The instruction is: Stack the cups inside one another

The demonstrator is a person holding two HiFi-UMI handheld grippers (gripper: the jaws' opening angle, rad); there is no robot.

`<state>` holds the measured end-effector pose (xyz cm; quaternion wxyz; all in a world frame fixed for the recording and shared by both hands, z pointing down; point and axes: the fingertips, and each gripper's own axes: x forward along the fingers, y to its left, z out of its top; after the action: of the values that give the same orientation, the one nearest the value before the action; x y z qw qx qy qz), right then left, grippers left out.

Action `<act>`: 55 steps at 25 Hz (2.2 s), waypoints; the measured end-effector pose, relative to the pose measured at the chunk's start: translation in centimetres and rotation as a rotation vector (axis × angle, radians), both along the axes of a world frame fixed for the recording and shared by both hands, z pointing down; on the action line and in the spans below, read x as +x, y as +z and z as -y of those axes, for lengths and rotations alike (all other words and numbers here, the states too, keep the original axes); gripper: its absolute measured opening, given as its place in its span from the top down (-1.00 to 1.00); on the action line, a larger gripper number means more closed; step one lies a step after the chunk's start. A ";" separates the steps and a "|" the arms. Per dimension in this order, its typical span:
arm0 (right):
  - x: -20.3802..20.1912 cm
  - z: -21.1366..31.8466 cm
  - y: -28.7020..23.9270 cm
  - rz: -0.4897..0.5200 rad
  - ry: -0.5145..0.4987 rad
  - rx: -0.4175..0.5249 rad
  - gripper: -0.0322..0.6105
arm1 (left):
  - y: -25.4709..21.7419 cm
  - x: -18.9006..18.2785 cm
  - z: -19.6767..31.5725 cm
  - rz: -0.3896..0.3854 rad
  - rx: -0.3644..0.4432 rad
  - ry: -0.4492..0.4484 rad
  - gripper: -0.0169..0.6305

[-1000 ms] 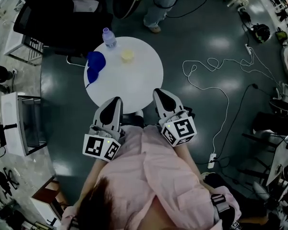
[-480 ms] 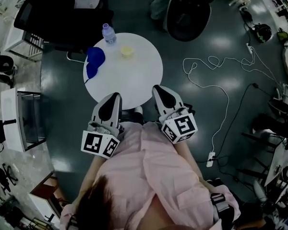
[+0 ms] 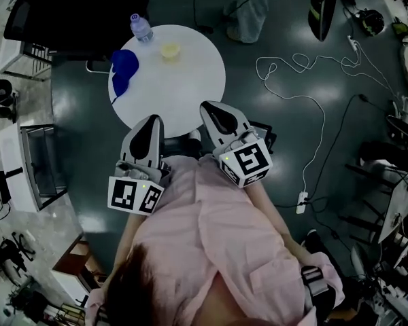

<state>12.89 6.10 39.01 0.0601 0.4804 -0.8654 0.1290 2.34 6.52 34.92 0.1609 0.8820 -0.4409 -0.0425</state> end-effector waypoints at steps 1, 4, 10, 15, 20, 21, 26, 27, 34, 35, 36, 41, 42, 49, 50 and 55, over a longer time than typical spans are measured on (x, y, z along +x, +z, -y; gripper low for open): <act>0.0 0.0 0.1 0.000 -0.001 -0.004 0.80 | 0.0 0.1 0.0 0.000 -0.002 0.000 0.90; -0.3 0.0 0.3 -0.007 -0.005 -0.011 0.80 | 0.1 -0.1 0.0 0.000 -0.007 0.001 0.90; -1.1 0.1 0.5 -0.042 -0.017 -0.014 0.80 | 0.3 -0.3 0.3 -0.001 -0.016 0.007 0.90; -1.5 0.0 0.2 -0.058 -0.022 -0.004 0.80 | 0.4 -0.3 0.3 -0.005 -0.022 0.007 0.90; -1.3 0.0 0.1 -0.063 -0.020 -0.002 0.80 | 0.5 -0.2 0.3 -0.006 -0.030 0.010 0.90; -1.2 0.0 0.2 -0.065 -0.022 -0.004 0.80 | 0.5 -0.2 0.3 -0.006 -0.031 0.011 0.90; -1.4 -0.1 0.3 -0.066 -0.025 0.001 0.80 | 0.5 -0.4 0.4 -0.010 -0.032 0.009 0.90; -1.3 -0.1 0.3 -0.066 -0.024 0.001 0.80 | 0.5 -0.4 0.4 -0.011 -0.033 0.009 0.90; -1.7 0.3 0.0 -0.057 -0.026 -0.007 0.80 | 0.5 -0.6 0.5 -0.010 -0.030 0.005 0.89; -1.6 0.3 0.0 -0.058 -0.026 -0.008 0.80 | 0.5 -0.6 0.5 -0.009 -0.030 0.005 0.90; -1.6 0.3 0.0 -0.060 -0.024 -0.008 0.80 | 0.4 -0.6 0.5 -0.008 -0.029 0.005 0.90; -1.6 0.4 0.1 -0.065 -0.024 -0.007 0.80 | 0.5 -0.7 0.6 -0.011 -0.027 0.001 0.90; -1.6 0.4 0.1 -0.066 -0.024 -0.007 0.80 | 0.5 -0.7 0.6 -0.012 -0.027 0.001 0.90; -1.4 0.4 0.1 -0.064 -0.023 -0.005 0.80 | 0.4 -0.6 0.6 -0.013 -0.028 0.003 0.90; -1.5 0.4 0.1 -0.061 -0.024 -0.006 0.80 | 0.4 -0.6 0.6 -0.014 -0.028 0.002 0.90; -1.3 0.3 0.4 -0.060 -0.025 -0.011 0.80 | 0.4 -0.6 0.6 -0.014 -0.028 0.001 0.90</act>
<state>11.56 5.84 39.44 0.0901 0.4730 -0.8684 0.1184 1.78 5.93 35.32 0.1765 0.8796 -0.4397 -0.0423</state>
